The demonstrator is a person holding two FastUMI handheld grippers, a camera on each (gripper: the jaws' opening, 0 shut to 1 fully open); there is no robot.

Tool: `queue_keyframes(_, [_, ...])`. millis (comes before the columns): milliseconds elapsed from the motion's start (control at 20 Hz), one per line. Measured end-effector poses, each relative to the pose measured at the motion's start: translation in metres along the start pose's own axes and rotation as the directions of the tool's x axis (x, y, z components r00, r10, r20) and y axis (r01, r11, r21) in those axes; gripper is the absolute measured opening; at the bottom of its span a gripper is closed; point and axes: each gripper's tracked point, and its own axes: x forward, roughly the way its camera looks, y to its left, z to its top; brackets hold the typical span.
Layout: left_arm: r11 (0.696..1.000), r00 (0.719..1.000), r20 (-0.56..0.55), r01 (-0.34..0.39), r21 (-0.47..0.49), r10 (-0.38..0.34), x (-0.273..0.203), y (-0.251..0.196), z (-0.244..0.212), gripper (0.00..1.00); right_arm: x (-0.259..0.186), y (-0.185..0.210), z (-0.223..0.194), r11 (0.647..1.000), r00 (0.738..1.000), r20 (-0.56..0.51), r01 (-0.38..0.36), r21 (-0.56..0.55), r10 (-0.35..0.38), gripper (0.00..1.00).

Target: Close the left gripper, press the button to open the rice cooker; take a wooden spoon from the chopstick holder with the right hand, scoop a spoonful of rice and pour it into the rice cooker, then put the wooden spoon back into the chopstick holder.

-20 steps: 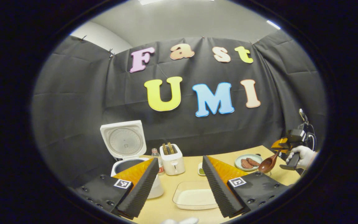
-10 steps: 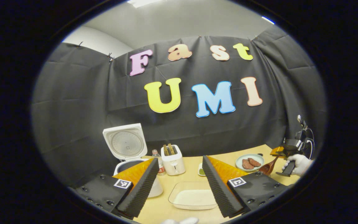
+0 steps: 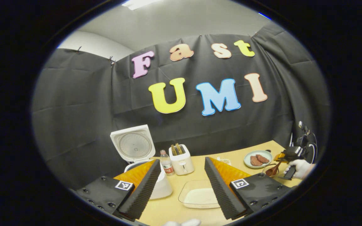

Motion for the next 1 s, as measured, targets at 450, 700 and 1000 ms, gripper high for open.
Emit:
queue_keyframes(450, [1.000,1.000,0.021,-0.019,0.010,0.019,-0.002,0.027,0.002,0.99,-0.043,0.022,0.044,0.995,0.994,0.109,0.005,-0.098,0.005,0.97])
queue_keyframes(700, [0.999,0.996,0.079,-0.046,0.013,0.045,0.014,0.061,0.024,0.99,-0.135,0.084,0.094,0.913,0.950,0.305,0.065,-0.404,0.067,0.97])
queue_keyframes(1000, [0.996,0.986,0.145,-0.083,-0.027,0.086,0.063,0.119,0.056,0.97,-0.225,0.180,0.074,0.742,0.902,0.370,0.089,-0.665,0.223,0.98])
